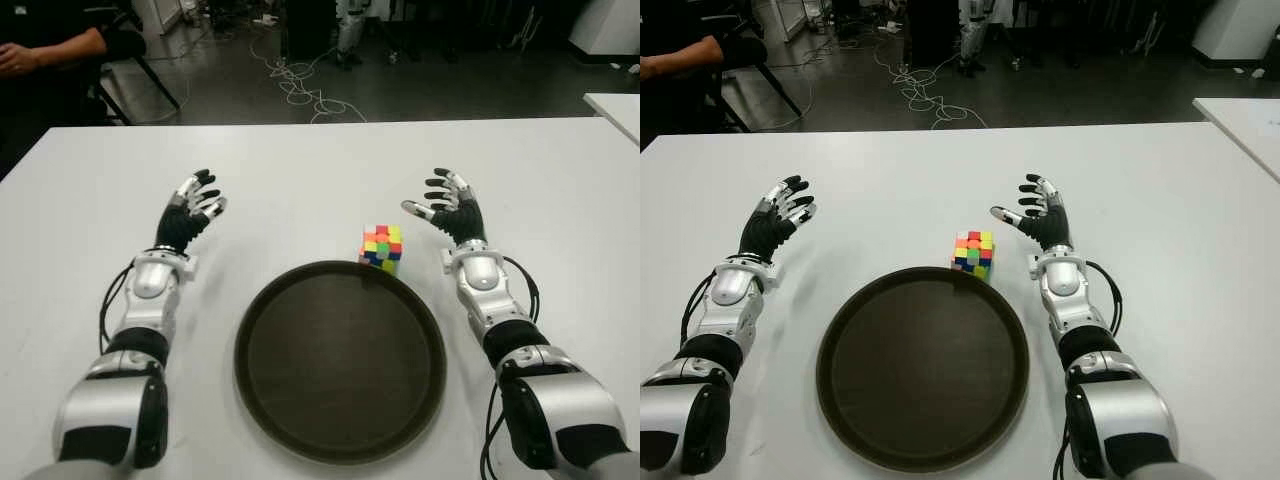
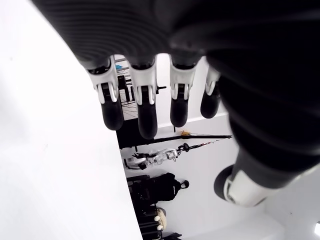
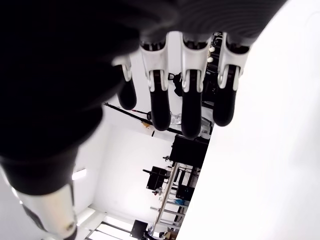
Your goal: Pick up the Rubik's Cube and put it in the plate
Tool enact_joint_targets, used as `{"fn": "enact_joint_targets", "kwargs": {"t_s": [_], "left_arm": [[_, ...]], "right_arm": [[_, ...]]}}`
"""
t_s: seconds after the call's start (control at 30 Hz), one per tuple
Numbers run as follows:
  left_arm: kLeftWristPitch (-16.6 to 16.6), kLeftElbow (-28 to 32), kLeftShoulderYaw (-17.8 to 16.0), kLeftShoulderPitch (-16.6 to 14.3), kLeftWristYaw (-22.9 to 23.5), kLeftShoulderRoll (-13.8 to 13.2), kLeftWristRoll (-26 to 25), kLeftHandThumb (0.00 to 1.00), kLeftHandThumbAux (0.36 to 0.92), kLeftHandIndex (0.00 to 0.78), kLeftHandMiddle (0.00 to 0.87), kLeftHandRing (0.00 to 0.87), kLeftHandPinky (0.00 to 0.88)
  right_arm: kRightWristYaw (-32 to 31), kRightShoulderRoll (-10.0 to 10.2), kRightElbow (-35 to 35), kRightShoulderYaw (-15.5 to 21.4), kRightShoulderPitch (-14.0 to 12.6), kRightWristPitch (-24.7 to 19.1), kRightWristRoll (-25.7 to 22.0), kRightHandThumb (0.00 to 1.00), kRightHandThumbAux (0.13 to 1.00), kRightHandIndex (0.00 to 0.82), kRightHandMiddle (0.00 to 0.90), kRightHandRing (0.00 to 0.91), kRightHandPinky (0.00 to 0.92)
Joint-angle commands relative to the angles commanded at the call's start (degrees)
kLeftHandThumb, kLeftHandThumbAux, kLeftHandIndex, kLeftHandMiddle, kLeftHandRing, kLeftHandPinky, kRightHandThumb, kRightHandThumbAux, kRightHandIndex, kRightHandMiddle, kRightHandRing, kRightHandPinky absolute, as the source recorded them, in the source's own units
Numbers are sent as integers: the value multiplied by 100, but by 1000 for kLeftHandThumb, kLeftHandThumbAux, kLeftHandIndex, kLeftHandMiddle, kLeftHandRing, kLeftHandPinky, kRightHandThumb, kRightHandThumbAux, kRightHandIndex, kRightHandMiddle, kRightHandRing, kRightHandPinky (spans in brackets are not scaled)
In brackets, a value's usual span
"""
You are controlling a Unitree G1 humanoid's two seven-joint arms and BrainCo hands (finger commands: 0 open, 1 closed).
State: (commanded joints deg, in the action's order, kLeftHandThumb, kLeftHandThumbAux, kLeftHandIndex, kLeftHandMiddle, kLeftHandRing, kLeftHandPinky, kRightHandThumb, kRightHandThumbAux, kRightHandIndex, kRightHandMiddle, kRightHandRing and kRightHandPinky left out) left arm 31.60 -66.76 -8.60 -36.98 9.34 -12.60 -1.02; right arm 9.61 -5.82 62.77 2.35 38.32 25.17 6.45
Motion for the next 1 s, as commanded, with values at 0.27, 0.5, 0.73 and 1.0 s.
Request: {"fn": "enact_joint_targets", "kwargs": {"t_s": [0.27, 0.5, 0.73, 1.0], "left_arm": [[12, 9, 4, 7, 38, 3, -4, 229, 667, 80, 142, 144, 174], [9, 13, -8, 22, 67, -8, -18, 243, 680, 80, 141, 147, 177], [24, 2, -10, 28, 85, -18, -15, 242, 678, 82, 143, 149, 172], [37, 36, -4, 30, 120, -18, -13, 233, 678, 91, 153, 162, 192]], "right_arm": [[44, -23, 3, -40, -9, 66, 69, 0, 752, 190, 269, 288, 307], [1055, -56, -35, -258, -184, 1189, 620, 0, 744, 183, 253, 281, 317], [2645, -233, 3, -756, -178, 1954, 1706, 0, 739, 203, 246, 266, 270], [3760, -415, -2, -1347, -90, 2150, 2654, 0, 819, 199, 241, 256, 269]]}}
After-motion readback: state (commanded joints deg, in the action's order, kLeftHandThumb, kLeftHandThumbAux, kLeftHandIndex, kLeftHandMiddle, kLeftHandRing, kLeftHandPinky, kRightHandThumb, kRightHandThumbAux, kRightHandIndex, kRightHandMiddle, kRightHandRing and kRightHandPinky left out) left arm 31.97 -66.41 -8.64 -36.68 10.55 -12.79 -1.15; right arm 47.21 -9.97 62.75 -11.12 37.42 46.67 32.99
